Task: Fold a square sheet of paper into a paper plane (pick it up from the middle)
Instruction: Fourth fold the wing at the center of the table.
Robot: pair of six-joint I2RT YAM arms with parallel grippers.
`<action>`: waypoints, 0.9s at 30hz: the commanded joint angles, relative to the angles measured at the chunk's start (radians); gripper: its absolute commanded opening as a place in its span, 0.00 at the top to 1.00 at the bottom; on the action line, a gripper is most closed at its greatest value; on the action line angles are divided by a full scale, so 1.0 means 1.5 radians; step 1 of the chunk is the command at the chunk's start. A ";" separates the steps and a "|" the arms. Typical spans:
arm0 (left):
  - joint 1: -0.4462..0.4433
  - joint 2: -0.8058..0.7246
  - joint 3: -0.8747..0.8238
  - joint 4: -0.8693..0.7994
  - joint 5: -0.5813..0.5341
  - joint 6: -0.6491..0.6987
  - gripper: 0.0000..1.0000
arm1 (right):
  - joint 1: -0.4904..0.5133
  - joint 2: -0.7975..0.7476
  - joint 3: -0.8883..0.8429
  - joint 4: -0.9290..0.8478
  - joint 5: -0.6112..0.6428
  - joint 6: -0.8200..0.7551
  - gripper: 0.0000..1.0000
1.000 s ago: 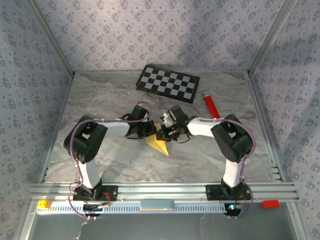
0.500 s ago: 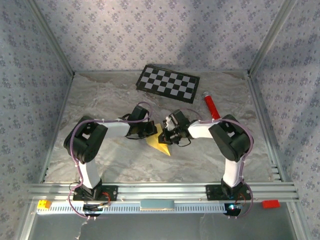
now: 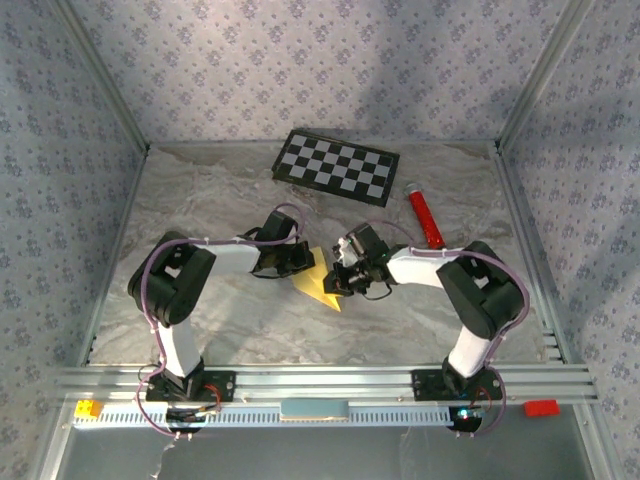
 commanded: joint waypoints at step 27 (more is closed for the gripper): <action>0.002 0.036 -0.007 -0.046 -0.030 0.013 0.95 | -0.009 -0.052 -0.161 0.022 -0.007 0.001 0.94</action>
